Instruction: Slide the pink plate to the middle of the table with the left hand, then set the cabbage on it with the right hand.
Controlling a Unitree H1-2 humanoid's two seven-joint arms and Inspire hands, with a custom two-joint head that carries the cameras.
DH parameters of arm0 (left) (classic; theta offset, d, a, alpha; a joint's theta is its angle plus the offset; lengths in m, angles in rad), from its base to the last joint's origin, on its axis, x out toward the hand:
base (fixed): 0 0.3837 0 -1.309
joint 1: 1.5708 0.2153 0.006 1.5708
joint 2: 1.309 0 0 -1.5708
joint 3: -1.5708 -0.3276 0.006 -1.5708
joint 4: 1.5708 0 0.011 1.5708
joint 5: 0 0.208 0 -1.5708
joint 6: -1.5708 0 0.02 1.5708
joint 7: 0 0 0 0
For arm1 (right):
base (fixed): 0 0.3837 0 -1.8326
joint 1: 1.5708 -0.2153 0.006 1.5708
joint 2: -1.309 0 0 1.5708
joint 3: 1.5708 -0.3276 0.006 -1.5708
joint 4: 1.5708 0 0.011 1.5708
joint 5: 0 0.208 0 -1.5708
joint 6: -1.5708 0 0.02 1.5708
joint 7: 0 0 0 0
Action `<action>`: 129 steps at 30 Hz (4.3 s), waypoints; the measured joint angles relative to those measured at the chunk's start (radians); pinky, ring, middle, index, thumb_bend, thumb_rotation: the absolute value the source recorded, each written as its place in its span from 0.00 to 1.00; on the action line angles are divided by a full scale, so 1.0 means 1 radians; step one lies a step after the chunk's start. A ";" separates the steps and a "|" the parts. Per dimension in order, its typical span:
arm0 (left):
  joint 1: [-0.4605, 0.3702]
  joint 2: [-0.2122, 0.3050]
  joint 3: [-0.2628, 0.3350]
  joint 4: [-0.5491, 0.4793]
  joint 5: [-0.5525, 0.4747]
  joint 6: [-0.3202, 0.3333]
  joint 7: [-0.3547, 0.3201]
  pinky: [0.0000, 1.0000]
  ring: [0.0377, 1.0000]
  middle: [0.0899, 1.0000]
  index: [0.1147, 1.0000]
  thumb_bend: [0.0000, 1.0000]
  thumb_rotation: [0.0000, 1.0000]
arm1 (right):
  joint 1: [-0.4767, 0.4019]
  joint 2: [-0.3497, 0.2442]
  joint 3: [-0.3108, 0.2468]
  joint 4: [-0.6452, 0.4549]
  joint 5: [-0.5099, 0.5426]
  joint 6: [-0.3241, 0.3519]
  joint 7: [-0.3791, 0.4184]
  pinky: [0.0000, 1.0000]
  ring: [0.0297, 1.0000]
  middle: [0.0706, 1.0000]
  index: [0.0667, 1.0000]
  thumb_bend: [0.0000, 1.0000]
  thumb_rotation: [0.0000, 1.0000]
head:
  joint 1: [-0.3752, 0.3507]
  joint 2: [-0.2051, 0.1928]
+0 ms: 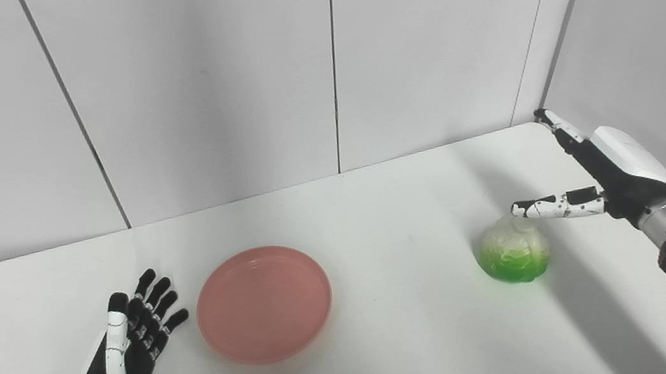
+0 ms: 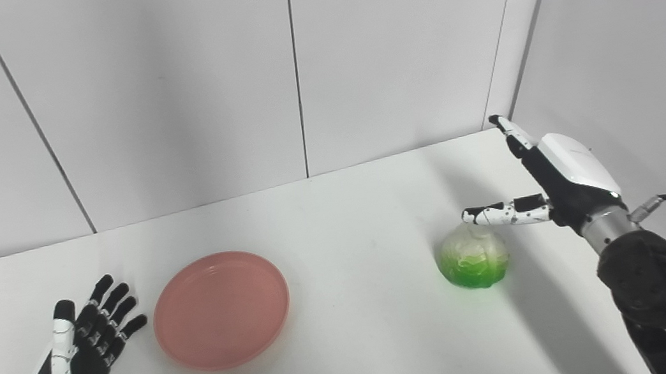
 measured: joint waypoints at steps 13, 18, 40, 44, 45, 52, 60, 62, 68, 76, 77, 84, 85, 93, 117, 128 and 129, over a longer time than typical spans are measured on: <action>-0.001 0.013 0.003 0.007 -0.012 0.000 -0.021 0.99 0.98 0.98 0.98 0.86 0.97 | 0.003 -0.015 0.052 0.104 0.051 0.010 0.032 0.86 0.96 0.98 1.00 1.00 0.52 | -0.006 0.012; -0.002 0.016 0.003 0.007 -0.011 0.000 -0.021 0.98 0.97 0.97 0.97 0.85 0.96 | -0.003 -0.011 0.078 0.115 0.059 0.010 0.031 0.88 0.97 0.99 1.00 1.00 0.52 | -0.006 0.012; -0.001 0.020 0.001 0.003 -0.009 0.005 -0.019 0.98 0.97 0.97 0.97 0.85 0.96 | -0.015 0.006 0.154 0.154 0.028 0.011 0.008 0.85 0.94 0.96 0.98 1.00 0.55 | -0.011 0.028; -0.001 0.020 0.001 0.003 -0.009 0.005 -0.018 0.96 0.96 0.96 0.96 0.86 0.96 | -0.015 0.006 0.154 0.155 0.018 0.012 0.008 0.84 0.93 0.95 0.98 1.00 0.55 | -0.012 0.031; -0.001 0.020 0.001 0.003 -0.009 0.005 -0.018 0.96 0.96 0.96 0.96 0.86 0.96 | -0.015 0.006 0.154 0.158 0.018 0.012 0.007 0.83 0.93 0.95 0.98 1.00 0.55 | -0.012 0.031; 0.001 0.021 0.002 0.000 -0.009 0.008 -0.018 0.97 0.96 0.96 0.96 0.86 0.96 | -0.011 0.006 0.160 0.187 0.006 0.012 -0.004 0.82 0.91 0.94 0.96 1.00 0.56 | -0.012 0.034; 0.001 0.021 0.002 0.000 -0.010 0.008 -0.018 0.98 0.96 0.96 0.96 0.86 0.96 | -0.014 0.013 0.184 0.215 0.003 0.012 -0.005 0.83 0.92 0.95 0.96 1.00 0.54 | -0.014 0.038; 0.001 0.022 0.002 0.000 -0.010 0.008 -0.019 0.97 0.96 0.96 0.96 0.86 0.96 | -0.016 0.013 0.186 0.220 0.003 0.012 -0.005 0.84 0.92 0.95 0.96 1.00 0.53 | -0.014 0.038; 0.001 0.025 0.001 0.000 -0.012 0.008 -0.023 0.99 0.97 0.97 0.97 0.87 0.96 | -0.032 0.016 0.186 0.282 0.038 -0.008 -0.010 0.86 0.93 0.95 0.96 1.00 0.52 | -0.015 0.040; 0.000 0.026 0.002 0.002 -0.012 0.008 -0.025 0.98 0.97 0.97 0.96 0.87 0.95 | -0.048 0.027 0.195 0.343 0.061 -0.076 -0.057 0.84 0.90 0.91 0.91 1.00 0.47 | -0.017 0.043; 0.000 0.026 0.002 0.001 -0.012 0.008 -0.025 0.97 0.96 0.96 0.96 0.87 0.95 | -0.050 0.030 0.196 0.353 0.060 -0.082 -0.073 0.81 0.86 0.87 0.87 1.00 0.40 | -0.017 0.043; 0.001 0.026 0.002 0.001 -0.012 0.008 -0.025 0.98 0.96 0.96 0.96 0.87 0.96 | -0.071 0.101 0.148 0.419 0.099 -0.179 -0.204 0.47 0.47 0.45 0.50 0.61 0.02 | -0.017 0.046; 0.001 0.027 0.002 0.002 -0.012 0.008 -0.025 0.97 0.96 0.96 0.96 0.87 0.95 | -0.075 0.109 0.144 0.433 0.105 -0.210 -0.223 0.42 0.42 0.42 0.48 0.56 0.01 | -0.017 0.046; 0.000 0.026 0.003 0.002 -0.012 0.007 -0.025 0.97 0.96 0.96 0.95 0.87 0.94 | -0.093 0.138 0.140 0.529 0.118 -0.362 -0.321 0.34 0.36 0.39 0.47 0.53 0.00 | -0.017 0.046; 0.000 0.009 -0.011 0.002 0.012 -0.001 0.007 0.97 0.97 0.97 0.97 0.87 0.96 | -0.142 0.119 0.160 0.344 0.121 -0.285 -0.229 0.37 0.39 0.41 0.47 0.53 0.00 | 0.041 0.031; 0.000 -0.002 -0.031 -0.002 0.021 -0.004 0.022 0.98 0.98 0.98 0.98 0.86 0.98 | -0.218 0.143 0.199 0.301 0.132 -0.269 -0.161 0.33 0.36 0.40 0.48 0.53 0.00 | 0.092 0.026; 0.000 -0.003 -0.031 -0.002 0.028 -0.005 0.024 0.98 0.98 0.98 0.98 0.86 0.98 | -0.221 0.148 0.205 0.301 0.127 -0.269 -0.160 0.33 0.36 0.39 0.48 0.53 0.00 | 0.092 0.026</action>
